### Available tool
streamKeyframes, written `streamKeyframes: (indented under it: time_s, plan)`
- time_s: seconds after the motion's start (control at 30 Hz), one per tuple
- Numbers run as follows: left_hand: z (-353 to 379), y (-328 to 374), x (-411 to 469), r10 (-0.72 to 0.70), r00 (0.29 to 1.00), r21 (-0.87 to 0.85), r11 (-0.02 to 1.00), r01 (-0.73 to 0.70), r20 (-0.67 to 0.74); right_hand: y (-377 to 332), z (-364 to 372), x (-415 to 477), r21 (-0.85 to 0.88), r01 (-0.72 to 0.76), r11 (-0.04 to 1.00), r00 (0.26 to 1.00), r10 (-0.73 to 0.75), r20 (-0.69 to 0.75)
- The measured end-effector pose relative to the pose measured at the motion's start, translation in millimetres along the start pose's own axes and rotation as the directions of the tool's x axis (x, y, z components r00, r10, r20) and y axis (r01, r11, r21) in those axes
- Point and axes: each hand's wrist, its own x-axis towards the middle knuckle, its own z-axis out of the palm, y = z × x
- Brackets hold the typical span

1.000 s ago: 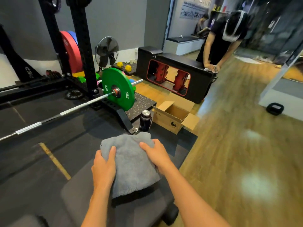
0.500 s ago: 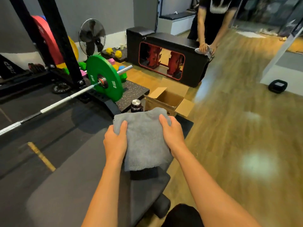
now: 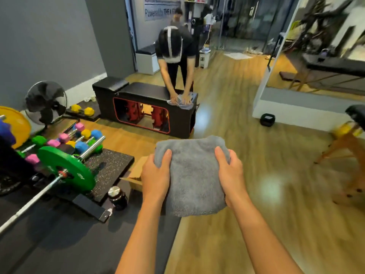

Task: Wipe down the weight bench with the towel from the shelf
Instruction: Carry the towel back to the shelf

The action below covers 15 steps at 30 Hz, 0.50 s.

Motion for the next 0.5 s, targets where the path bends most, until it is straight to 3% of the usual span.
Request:
streamKeyframes:
  time_s: [0.2,0.5]
  plan:
    - [97.7,121.2,53.0,0.003,0.980,-0.023,1.000,0.002,0.201,-107.4,-71.1,91.0,0.005,0.006,1.000,0.994,-0.005,-0.111]
    - [279.2,179.0,173.7,0.056,0.955,-0.027,0.998,-0.050,0.291,-132.2,-137.4,279.6,0.048,0.018,0.999,0.968,-0.005,-0.252]
